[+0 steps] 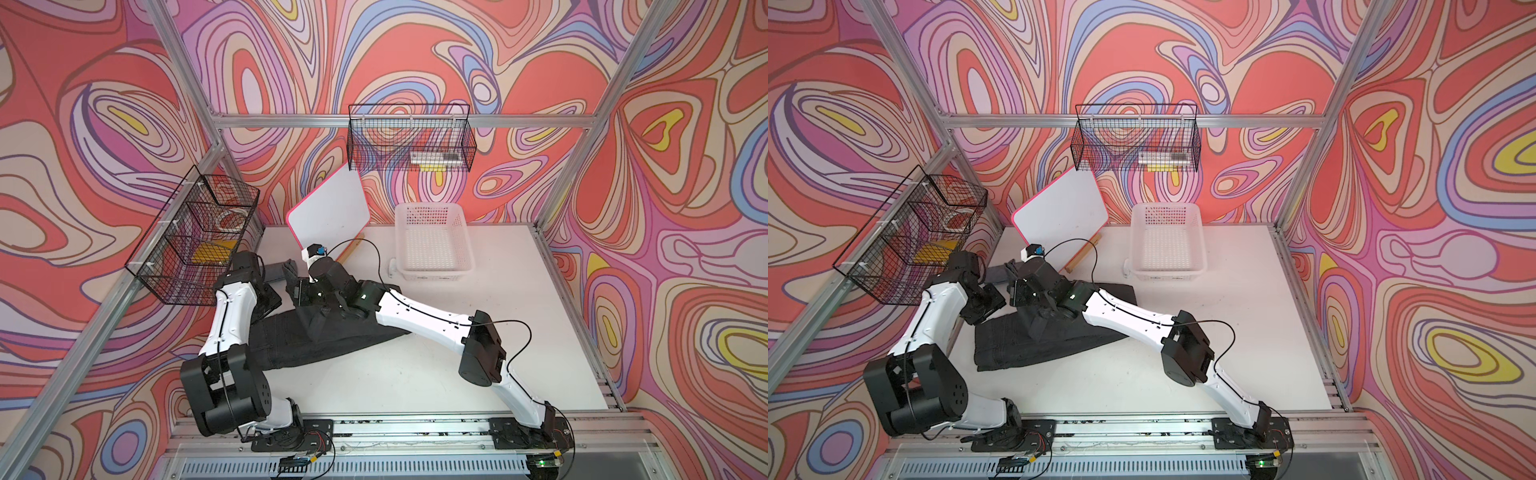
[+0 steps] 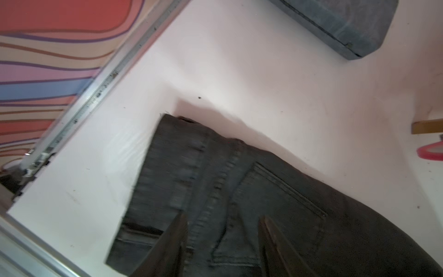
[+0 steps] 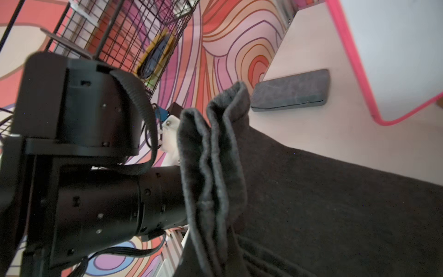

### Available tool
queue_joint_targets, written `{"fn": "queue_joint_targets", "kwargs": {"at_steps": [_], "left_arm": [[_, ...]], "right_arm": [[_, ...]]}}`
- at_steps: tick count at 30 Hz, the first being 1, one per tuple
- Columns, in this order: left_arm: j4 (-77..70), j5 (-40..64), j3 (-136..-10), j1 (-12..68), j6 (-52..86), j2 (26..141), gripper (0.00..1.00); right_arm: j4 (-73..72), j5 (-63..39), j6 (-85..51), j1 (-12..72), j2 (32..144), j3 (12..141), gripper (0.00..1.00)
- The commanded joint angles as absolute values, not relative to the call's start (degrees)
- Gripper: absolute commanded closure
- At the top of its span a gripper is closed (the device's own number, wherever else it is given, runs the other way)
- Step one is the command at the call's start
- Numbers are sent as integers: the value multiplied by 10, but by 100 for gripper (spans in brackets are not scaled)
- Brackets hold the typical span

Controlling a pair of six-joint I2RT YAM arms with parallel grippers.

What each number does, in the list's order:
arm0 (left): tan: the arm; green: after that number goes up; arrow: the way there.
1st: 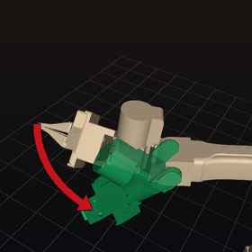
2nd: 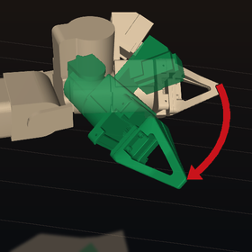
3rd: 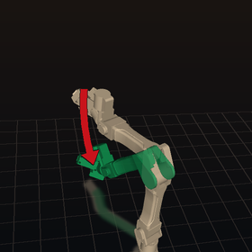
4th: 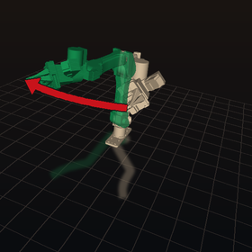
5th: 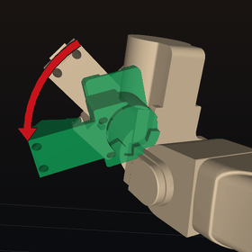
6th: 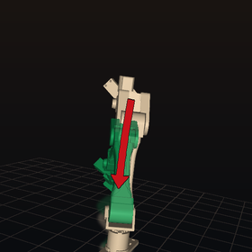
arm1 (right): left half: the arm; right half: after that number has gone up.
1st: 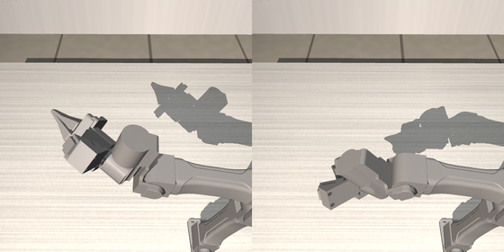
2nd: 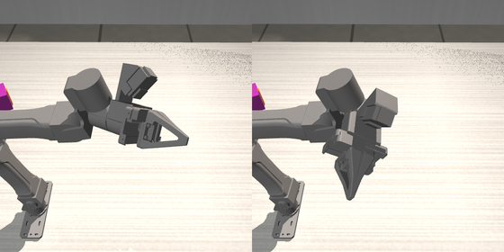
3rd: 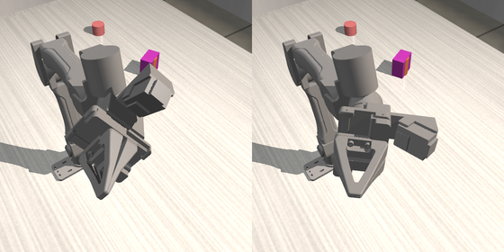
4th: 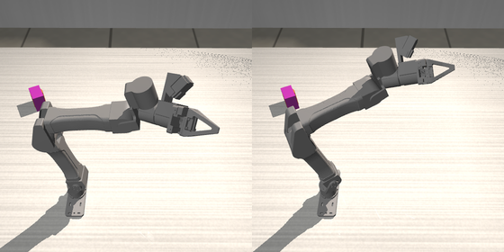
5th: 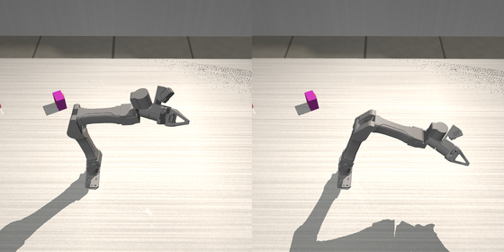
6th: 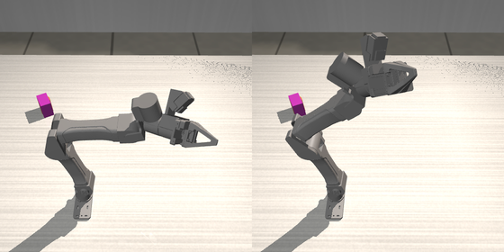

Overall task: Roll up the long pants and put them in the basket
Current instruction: Fold the long pant at the center of the board.

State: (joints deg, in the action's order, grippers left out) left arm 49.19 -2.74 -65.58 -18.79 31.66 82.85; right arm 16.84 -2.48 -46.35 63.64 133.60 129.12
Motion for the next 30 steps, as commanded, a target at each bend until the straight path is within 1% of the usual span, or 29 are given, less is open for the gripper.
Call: {"fn": "queue_joint_targets", "kwargs": {"at_steps": [1, 2, 3, 4, 5, 7, 8, 10, 13, 17, 19, 21, 25, 27, 30], "left_arm": [[477, -25, -647, -199, 351, 839, 48], [476, -28, -647, -199, 352, 838, 48], [476, -29, -647, -201, 354, 837, 48], [478, -27, -650, -202, 355, 835, 48], [479, -24, -652, -202, 355, 834, 48], [477, -13, -651, -203, 358, 826, 49], [477, -10, -650, -202, 360, 823, 49], [476, -5, -649, -201, 358, 816, 50], [481, -12, -653, -191, 350, 805, 51], [498, -80, -681, -135, 340, 783, 52], [507, -102, -699, -103, 340, 780, 52], [513, -106, -708, -73, 346, 780, 52], [496, -51, -678, -13, 365, 771, 55], [494, -40, -644, 13, 377, 767, 56], [490, -50, -576, 15, 390, 750, 57]], "right_arm": [[149, -63, -459, 651, 1344, 1309, 100], [158, -72, -455, 653, 1345, 1310, 100], [167, -90, -453, 654, 1350, 1309, 92], [182, -107, -457, 653, 1361, 1310, 69], [187, -120, -460, 651, 1369, 1309, 49], [148, -160, -476, 638, 1366, 1280, 23], [119, -166, -485, 630, 1347, 1249, 2], [97, -147, -468, 622, 1307, 1199, 2], [129, -119, -435, 592, 1225, 1133, 2], [122, -106, -433, 513, 1109, 954, 2], [132, -100, -410, 482, 1075, 891, 3], [164, -97, -367, 464, 1069, 871, 4], [187, -123, -319, 452, 1111, 884, 9], [196, -149, -309, 452, 1144, 909, 17], [190, -169, -298, 455, 1170, 912, 26]]}}
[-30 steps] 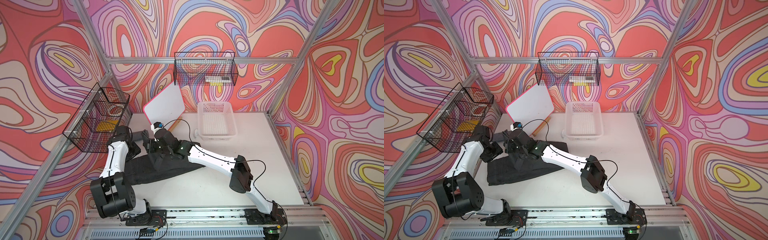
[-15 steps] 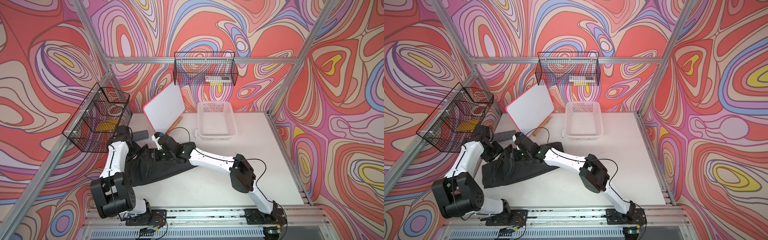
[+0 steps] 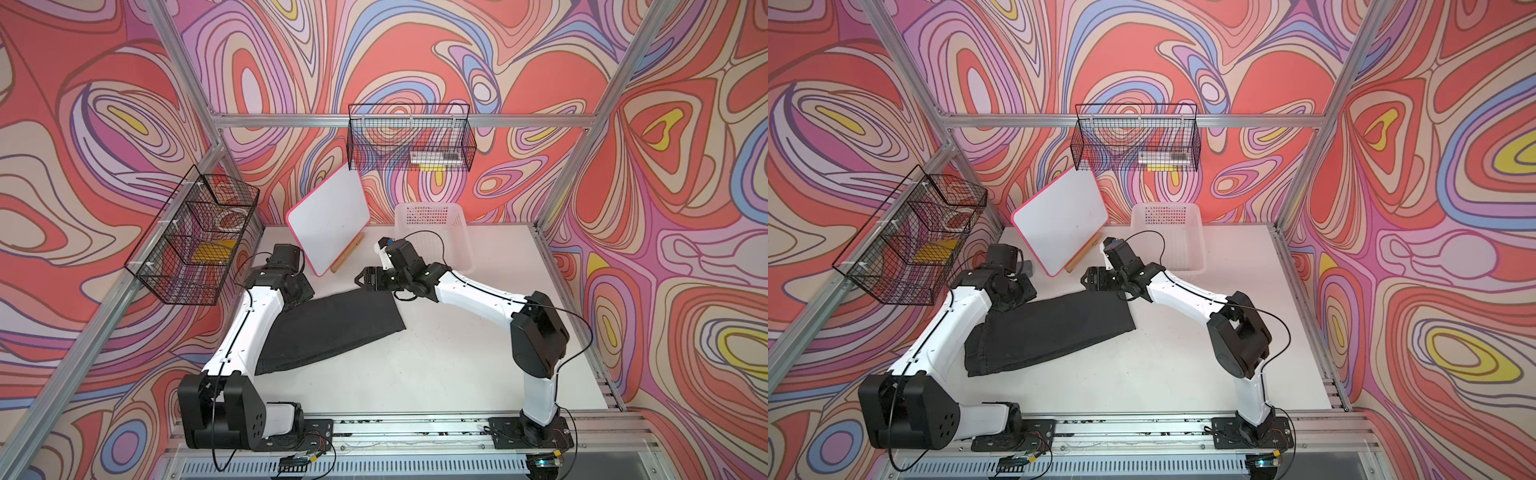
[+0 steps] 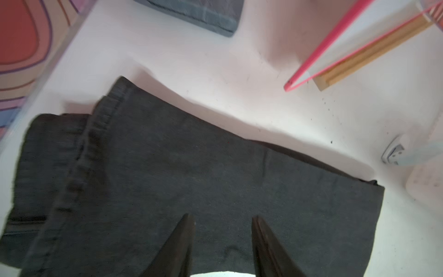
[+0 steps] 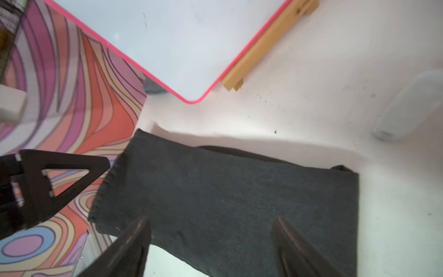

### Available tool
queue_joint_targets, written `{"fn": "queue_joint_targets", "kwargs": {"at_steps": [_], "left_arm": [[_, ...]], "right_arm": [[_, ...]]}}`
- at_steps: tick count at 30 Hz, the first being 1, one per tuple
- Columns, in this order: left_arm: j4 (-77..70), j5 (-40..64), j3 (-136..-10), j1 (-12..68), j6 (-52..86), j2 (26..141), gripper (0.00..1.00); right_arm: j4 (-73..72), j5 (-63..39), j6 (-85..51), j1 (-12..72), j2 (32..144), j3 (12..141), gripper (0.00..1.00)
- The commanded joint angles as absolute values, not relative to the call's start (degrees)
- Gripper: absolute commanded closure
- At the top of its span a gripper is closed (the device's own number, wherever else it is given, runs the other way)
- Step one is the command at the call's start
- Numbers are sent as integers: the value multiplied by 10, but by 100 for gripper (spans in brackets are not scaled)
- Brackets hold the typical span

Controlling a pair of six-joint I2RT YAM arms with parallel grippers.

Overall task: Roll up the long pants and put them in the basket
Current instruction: Adjust the long pant at the center of the board.

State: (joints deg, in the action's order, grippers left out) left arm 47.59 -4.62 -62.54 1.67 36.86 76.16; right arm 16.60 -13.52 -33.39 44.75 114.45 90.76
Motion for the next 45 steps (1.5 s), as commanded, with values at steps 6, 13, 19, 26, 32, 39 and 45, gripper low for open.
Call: {"fn": "queue_joint_targets", "kwargs": {"at_steps": [6, 13, 19, 26, 32, 39, 45], "left_arm": [[484, -41, -479, -35, 424, 746, 55], [447, -13, -433, -65, 417, 767, 55], [440, -19, -423, -37, 417, 774, 56], [438, -44, -444, -31, 399, 783, 55], [448, -44, -460, -5, 402, 763, 56], [446, -37, -448, 53, 443, 756, 56], [448, -62, -445, 99, 507, 746, 55]], "right_arm": [[274, -123, -273, 455, 1230, 926, 56], [406, -55, -275, 444, 1202, 835, 59], [409, -138, -297, 491, 1115, 681, 59], [505, -268, -310, 599, 1070, 775, 57], [503, -178, -213, 498, 1049, 904, 48], [373, -251, -161, 472, 1202, 963, 54], [305, -299, -151, 493, 1200, 938, 54]]}}
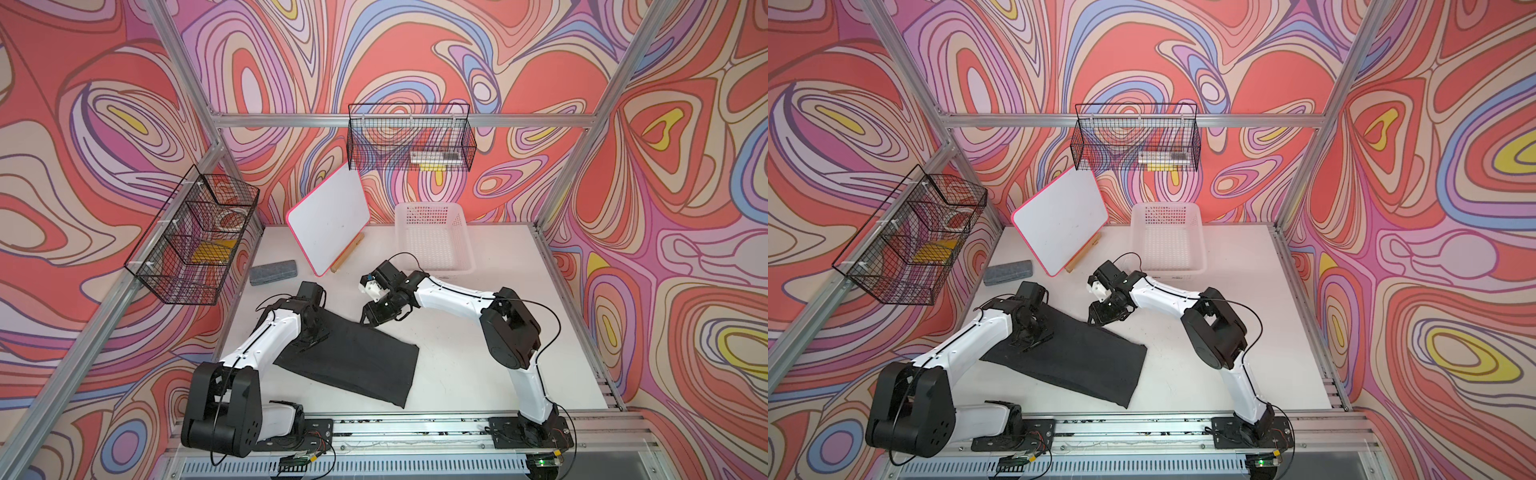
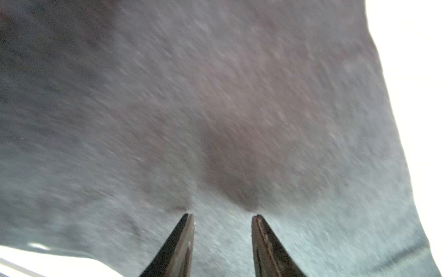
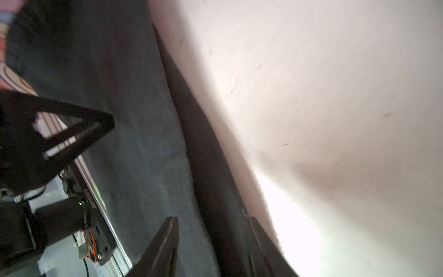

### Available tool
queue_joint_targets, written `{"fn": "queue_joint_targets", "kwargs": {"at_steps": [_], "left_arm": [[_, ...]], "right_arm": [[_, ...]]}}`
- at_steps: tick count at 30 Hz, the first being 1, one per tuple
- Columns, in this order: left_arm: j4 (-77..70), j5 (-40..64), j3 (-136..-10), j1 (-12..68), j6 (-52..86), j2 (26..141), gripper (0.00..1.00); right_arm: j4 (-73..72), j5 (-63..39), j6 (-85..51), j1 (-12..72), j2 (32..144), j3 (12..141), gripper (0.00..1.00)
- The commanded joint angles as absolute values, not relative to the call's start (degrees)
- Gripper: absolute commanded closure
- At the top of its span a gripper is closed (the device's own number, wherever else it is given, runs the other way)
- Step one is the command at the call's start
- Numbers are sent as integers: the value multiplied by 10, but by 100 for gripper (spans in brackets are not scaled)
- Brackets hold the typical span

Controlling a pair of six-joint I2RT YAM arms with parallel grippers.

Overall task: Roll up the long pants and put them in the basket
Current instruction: Adjust the long pant at the center of the board.

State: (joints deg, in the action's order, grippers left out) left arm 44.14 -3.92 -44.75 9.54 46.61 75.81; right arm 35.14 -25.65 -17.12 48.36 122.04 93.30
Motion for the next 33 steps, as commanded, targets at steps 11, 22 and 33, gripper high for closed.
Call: {"fn": "queue_joint_targets", "kwargs": {"at_steps": [11, 22, 33], "left_arm": [[546, -118, -455, 84, 586, 647, 47], [496, -136, -404, 39, 639, 632, 52], [413, -149, -388, 40, 629, 754, 56]], "right_arm": [[324, -77, -120, 511, 1171, 970, 45], [274, -304, -33, 517, 1157, 933, 74], [358, -260, -41, 518, 1269, 909, 95]]}}
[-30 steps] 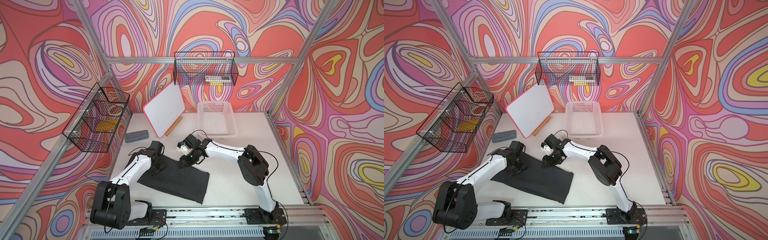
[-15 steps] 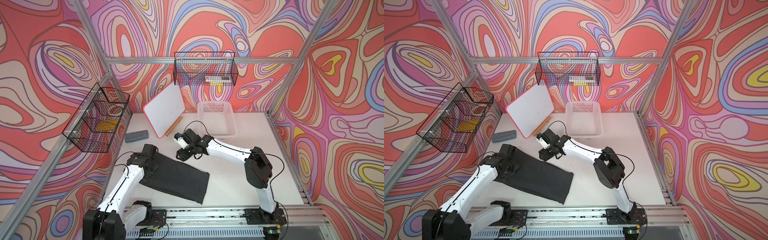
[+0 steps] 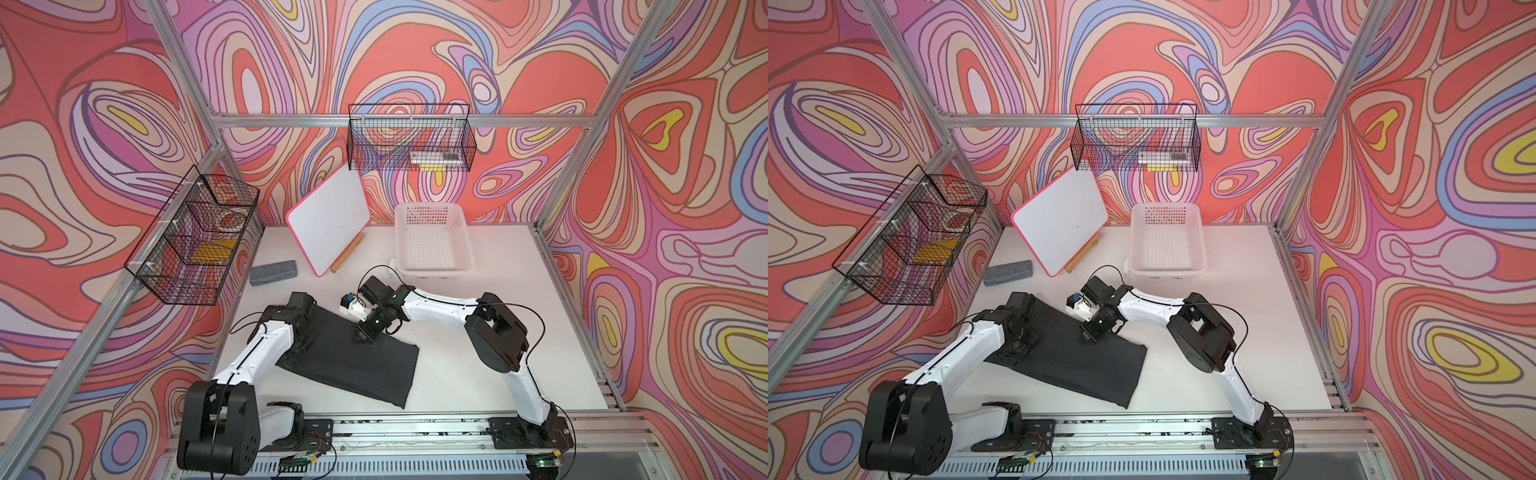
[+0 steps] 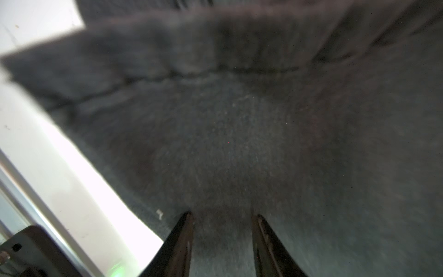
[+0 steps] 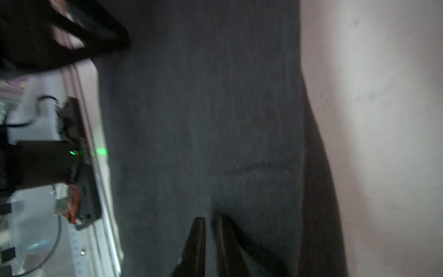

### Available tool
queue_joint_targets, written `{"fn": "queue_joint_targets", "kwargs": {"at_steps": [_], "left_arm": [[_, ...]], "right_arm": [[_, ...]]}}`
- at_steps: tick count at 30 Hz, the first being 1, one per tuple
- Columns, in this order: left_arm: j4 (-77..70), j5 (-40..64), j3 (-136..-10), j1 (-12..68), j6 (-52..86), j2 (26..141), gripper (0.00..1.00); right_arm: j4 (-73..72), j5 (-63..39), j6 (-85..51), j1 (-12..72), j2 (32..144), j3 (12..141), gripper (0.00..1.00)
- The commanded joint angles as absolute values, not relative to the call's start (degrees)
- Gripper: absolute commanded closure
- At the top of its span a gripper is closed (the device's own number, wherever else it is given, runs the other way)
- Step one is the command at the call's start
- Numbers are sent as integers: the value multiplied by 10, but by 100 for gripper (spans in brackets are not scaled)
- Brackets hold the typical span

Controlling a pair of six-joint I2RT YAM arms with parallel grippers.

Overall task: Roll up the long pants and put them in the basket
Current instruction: Adjust the long pant at the center of the board, then roll the long pant at the center of the board.

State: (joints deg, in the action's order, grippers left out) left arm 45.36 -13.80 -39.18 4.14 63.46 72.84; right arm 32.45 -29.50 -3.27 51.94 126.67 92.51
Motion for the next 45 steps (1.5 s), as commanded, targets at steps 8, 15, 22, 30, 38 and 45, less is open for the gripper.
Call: {"fn": "queue_joint_targets", "kwargs": {"at_steps": [8, 15, 22, 30, 38, 45], "left_arm": [[342, -163, -481, 40, 573, 915, 57], [329, -144, -543, 40, 559, 960, 57], [400, -136, -523, 42, 566, 817, 52], [511, -145, -595, 206, 567, 730, 51], [460, -92, -643, 351, 522, 846, 53], [262, 23, -577, 353, 423, 901, 72]], "right_arm": [[344, -162, -101, 483, 1219, 788, 100], [350, -156, -113, 482, 1192, 766, 99], [374, -152, -132, 455, 1121, 835, 41], [416, -125, -211, 382, 969, 717, 21], [362, -140, -411, 370, 860, 528, 18], [214, -163, -463, 379, 910, 500, 20]]}}
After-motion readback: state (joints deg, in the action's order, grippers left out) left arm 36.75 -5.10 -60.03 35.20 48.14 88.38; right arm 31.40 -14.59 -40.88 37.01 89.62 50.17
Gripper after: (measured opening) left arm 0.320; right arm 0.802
